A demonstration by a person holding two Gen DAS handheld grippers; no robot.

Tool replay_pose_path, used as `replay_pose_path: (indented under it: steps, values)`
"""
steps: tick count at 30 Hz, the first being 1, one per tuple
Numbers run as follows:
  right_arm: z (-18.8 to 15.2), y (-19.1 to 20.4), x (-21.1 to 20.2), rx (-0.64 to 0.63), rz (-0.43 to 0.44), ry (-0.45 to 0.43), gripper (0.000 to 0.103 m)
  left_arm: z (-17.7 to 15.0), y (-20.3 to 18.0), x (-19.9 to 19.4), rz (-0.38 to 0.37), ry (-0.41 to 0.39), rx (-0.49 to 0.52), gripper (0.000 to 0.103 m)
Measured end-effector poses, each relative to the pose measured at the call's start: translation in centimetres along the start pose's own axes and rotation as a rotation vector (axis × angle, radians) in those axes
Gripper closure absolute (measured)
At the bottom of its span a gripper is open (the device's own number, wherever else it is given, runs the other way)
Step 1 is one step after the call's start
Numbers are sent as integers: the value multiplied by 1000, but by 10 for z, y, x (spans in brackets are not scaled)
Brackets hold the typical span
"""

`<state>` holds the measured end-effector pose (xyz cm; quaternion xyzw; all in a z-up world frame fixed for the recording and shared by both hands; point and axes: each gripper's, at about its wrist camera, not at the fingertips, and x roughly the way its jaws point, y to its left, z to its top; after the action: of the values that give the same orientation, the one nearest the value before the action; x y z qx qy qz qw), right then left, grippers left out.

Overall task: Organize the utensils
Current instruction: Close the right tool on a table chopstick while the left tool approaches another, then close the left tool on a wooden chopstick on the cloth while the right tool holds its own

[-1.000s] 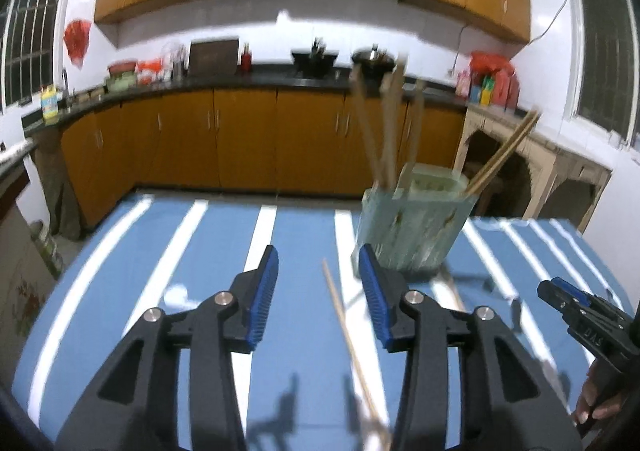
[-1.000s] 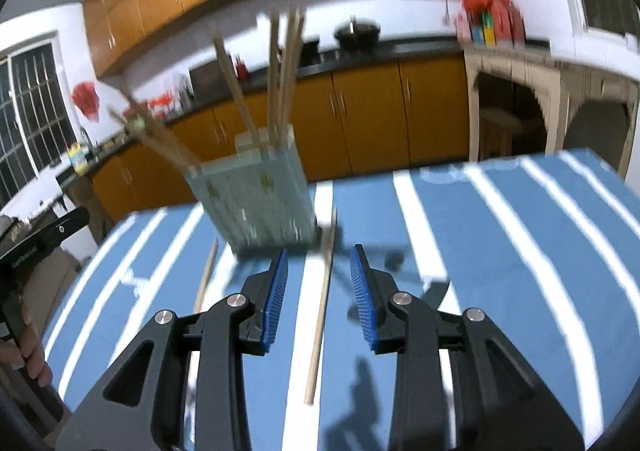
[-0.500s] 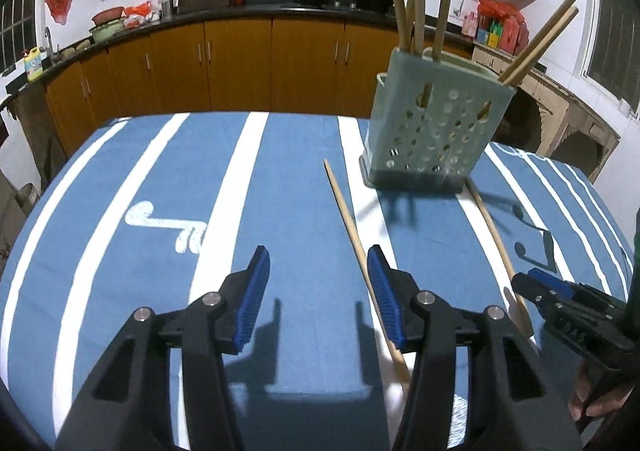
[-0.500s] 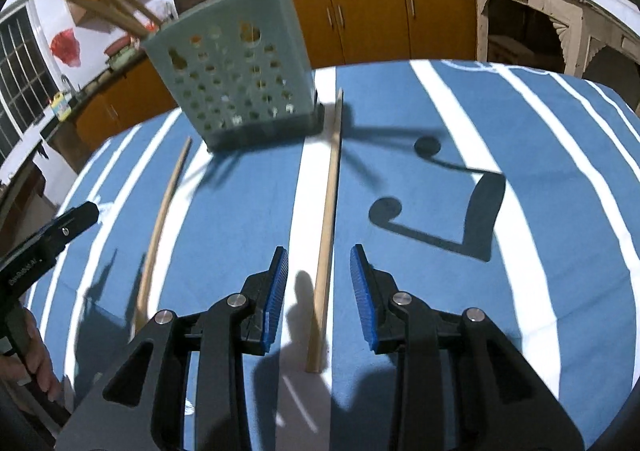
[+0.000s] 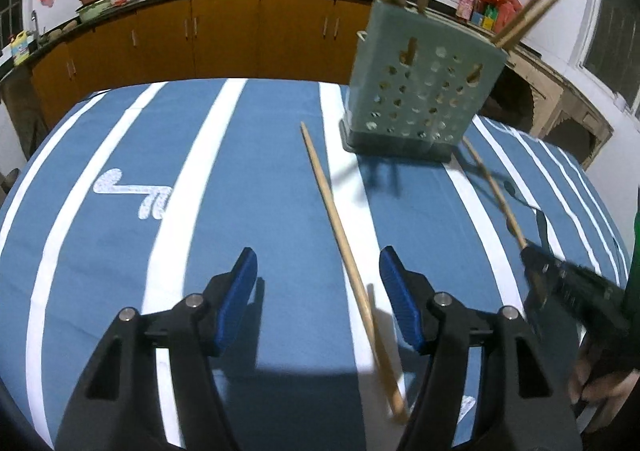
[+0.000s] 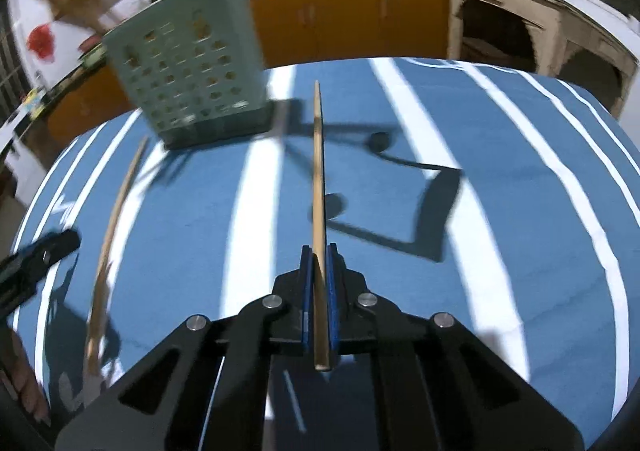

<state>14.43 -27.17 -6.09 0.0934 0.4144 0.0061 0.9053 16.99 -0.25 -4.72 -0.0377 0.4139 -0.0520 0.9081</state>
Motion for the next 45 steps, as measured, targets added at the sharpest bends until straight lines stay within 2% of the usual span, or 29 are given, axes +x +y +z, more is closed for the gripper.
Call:
replay_pose_path:
  steps: [5,9,13,15,20,25,29,45]
  values:
    - [1,-9,-1,17,2,-4,96,-6,-16,11,17,29,65,59]
    - [1,-8,0,11,2,-6,95,-9,-21,23,48,62,69,67]
    - [1,-7,0,1,9,-4,95,-8,-17,26,78,49,65,89]
    - [4,-3,2,-6,12,-3,96,-3,-10,29,75,52,46,94]
    - [10,0,8,-8,7,-5,96,13,12,37,88,47,-2,95]
    - [13,2,11,-23,-7,-2,95,20,24,42,85,52,29,93]
    - [14,3,11,-26,-8,-1,95,16,22,41,105,34,68,91]
    - [11,4,10,-35,-2,1,95,14,20,38,136,33,45,88]
